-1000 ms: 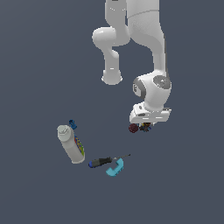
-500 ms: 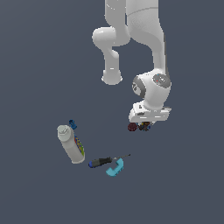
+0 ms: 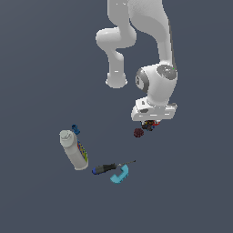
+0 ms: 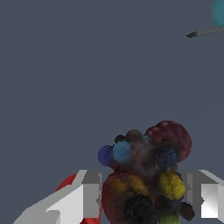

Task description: Pick up a designated object from a clutter of objects.

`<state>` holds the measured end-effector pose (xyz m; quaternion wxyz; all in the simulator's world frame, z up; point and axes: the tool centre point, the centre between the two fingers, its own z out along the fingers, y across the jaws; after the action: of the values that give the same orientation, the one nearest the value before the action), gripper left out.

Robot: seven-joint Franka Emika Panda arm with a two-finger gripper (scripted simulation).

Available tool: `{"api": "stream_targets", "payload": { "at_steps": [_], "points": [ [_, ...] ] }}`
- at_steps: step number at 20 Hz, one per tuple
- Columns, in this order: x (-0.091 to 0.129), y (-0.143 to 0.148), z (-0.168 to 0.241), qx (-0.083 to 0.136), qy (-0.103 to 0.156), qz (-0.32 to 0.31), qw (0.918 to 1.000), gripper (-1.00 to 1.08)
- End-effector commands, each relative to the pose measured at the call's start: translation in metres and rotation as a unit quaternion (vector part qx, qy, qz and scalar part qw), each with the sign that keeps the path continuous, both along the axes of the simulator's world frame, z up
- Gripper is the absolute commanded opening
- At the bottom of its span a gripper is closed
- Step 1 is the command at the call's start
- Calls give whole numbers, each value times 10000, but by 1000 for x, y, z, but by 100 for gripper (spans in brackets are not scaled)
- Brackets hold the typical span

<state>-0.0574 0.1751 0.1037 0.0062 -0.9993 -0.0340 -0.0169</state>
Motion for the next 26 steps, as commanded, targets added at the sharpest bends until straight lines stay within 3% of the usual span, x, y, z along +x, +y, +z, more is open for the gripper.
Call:
{"api": "stream_targets", "payload": {
  "at_steps": [1, 26],
  "points": [
    [-3, -7, 18, 0, 2, -1, 10000, -100],
    [-38, -93, 235, -45, 138, -17, 9999, -100]
  ]
}}
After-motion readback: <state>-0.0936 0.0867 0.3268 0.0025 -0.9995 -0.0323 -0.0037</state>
